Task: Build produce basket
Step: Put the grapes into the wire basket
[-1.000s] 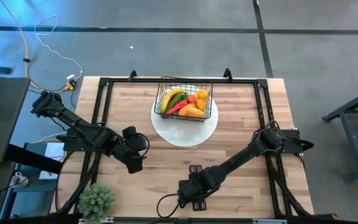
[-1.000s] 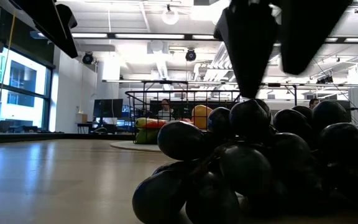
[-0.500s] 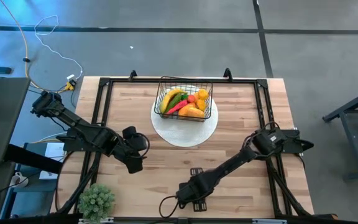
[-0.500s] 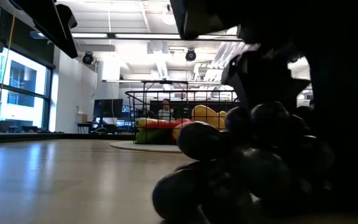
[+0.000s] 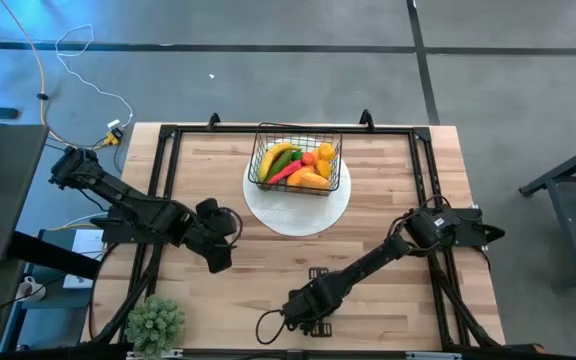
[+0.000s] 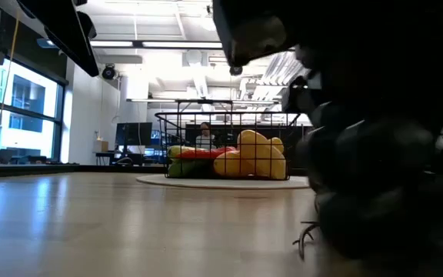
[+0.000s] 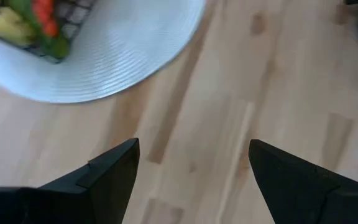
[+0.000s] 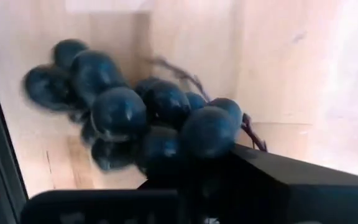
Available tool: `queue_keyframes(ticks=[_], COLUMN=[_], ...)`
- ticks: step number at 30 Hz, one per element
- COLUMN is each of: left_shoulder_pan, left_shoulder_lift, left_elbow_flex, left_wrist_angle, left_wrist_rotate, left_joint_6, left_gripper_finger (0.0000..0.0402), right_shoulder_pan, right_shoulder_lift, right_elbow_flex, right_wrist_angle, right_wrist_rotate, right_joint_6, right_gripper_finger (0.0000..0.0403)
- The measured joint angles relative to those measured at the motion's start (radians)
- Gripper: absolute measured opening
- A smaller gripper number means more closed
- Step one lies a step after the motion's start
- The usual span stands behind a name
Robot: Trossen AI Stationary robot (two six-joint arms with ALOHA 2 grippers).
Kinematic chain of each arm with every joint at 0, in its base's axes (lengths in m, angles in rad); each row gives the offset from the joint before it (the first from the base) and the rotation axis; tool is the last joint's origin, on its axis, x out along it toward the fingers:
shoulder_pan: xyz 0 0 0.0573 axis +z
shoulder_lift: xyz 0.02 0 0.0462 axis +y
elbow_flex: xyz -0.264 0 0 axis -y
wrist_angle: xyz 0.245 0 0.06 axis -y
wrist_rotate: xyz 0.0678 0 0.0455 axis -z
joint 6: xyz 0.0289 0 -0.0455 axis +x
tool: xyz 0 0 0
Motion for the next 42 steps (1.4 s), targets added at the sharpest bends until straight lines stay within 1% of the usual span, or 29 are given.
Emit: queue_keyframes(ticks=[5,7,12,17,22,25,33,39,42], left_shoulder_pan=[0.047,0.066,0.128,0.202,0.266,0.301,0.367,0.402,0.422], left_shoulder_lift=[-0.051,-0.083,-0.167,-0.237,-0.281,-0.291,-0.295,-0.294,-0.294], left_elbow_flex=[0.0,0.0,0.0,0.0,0.0,0.0,0.0,0.0,0.0], left_wrist_angle=[-0.046,-0.051,-0.065,-0.072,-0.072,-0.072,-0.072,-0.069,-0.061], left_wrist_rotate=[-0.028,-0.046,-0.049,-0.056,-0.075,-0.076,-0.072,-0.072,-0.072], left_joint_6=[0.0,0.008,0.052,0.088,0.091,0.102,0.241,0.337,0.352], left_gripper_finger=[0.0294,0.0294,0.0294,0.0294,0.0294,0.0294,0.0294,0.0294,0.0294], right_shoulder_pan=[-0.028,-0.042,-0.086,-0.154,-0.233,-0.282,-0.414,-0.51,-0.56], right_shoulder_lift=[-0.035,-0.049,-0.092,-0.146,-0.207,-0.246,-0.334,-0.357,-0.358], right_elbow_flex=[0.0,0.0,0.0,0.0,0.0,0.001,0.002,0.002,0.002], right_wrist_angle=[-0.015,-0.015,-0.014,-0.011,-0.008,-0.004,0.032,0.082,0.109], right_wrist_rotate=[0.026,0.034,0.066,0.092,0.129,0.151,0.222,0.277,0.279], right_joint_6=[0.003,0.011,0.008,-0.014,-0.033,-0.052,-0.114,-0.203,-0.259], right_gripper_finger=[0.0006,0.0009,0.0004,0.0002,0.0002,0.0001,0.0001,0.0,0.0])
